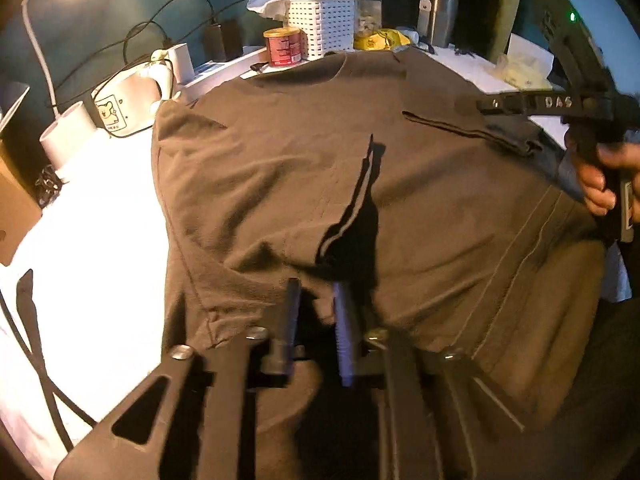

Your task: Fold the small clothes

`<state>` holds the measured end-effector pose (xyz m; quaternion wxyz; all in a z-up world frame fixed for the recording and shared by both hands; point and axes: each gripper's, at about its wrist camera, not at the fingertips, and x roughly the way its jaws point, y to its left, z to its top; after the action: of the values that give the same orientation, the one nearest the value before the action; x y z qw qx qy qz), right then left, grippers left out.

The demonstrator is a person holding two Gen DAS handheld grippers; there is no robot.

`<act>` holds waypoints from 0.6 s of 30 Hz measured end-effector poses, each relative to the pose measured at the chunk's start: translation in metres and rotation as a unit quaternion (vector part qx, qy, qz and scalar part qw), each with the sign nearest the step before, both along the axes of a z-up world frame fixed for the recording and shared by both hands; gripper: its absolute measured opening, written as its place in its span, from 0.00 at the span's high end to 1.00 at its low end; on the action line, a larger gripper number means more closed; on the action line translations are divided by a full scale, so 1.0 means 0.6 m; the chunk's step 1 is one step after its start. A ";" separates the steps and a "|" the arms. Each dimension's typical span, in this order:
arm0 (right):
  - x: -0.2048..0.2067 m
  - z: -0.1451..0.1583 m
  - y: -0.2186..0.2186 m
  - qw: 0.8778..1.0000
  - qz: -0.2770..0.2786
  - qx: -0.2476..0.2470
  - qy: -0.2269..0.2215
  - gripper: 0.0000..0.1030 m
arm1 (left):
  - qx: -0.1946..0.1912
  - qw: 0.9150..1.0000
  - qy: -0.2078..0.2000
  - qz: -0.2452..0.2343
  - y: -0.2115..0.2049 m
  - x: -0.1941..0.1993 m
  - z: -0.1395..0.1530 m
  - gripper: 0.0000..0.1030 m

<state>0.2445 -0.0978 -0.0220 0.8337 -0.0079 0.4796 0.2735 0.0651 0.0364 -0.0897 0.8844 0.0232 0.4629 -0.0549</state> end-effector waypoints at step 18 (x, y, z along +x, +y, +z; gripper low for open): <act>0.004 0.005 -0.063 1.000 -0.028 0.013 -0.008 0.55 | 0.022 1.000 -0.005 0.020 -0.019 0.009 0.053 0.37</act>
<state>0.2467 -0.1357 -0.0188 0.8450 0.0136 0.4691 0.2563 0.0706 0.0251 -0.0579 0.8870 0.0336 0.4597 -0.0267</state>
